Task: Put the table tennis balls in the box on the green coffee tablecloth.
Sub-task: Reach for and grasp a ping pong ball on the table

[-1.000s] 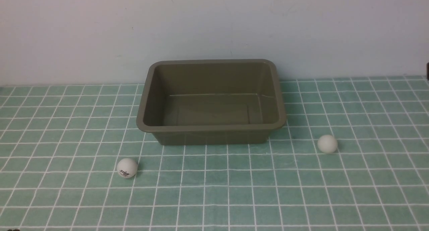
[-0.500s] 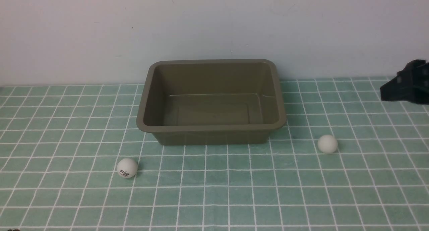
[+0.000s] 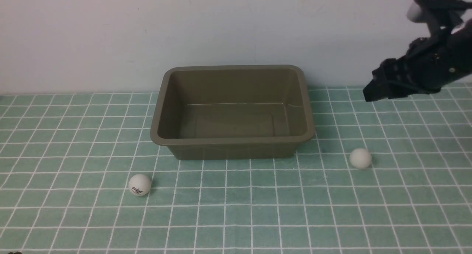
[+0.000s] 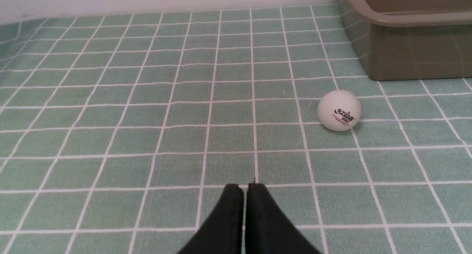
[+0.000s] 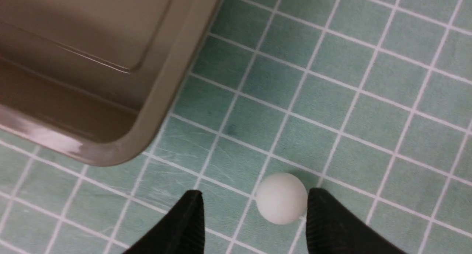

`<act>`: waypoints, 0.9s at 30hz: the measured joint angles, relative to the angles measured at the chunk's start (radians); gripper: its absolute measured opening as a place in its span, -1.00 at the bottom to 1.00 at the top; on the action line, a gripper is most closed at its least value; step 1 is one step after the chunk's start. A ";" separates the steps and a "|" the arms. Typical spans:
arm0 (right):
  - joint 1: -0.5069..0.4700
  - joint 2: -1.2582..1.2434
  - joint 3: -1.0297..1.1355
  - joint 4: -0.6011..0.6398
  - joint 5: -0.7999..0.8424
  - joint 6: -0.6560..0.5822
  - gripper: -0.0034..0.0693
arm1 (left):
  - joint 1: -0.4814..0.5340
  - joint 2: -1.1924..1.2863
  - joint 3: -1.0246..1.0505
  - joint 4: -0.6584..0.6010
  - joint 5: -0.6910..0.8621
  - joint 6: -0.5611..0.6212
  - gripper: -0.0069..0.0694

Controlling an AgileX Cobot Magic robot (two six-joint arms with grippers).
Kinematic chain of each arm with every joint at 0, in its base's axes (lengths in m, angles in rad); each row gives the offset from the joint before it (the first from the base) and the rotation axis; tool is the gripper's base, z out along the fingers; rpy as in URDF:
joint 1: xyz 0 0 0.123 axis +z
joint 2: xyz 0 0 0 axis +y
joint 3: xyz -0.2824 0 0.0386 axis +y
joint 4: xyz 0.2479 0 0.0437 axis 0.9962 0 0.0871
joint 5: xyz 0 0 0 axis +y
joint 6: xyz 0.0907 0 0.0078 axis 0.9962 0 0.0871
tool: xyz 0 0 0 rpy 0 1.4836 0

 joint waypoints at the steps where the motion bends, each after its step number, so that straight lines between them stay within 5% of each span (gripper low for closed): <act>1: 0.003 0.012 -0.010 -0.018 0.008 0.014 0.05 | 0.000 0.000 0.000 0.000 0.000 0.000 -0.83; 27: 0.007 0.185 -0.070 -0.066 0.063 0.075 0.14 | 0.000 0.000 0.000 0.000 0.000 0.000 -0.83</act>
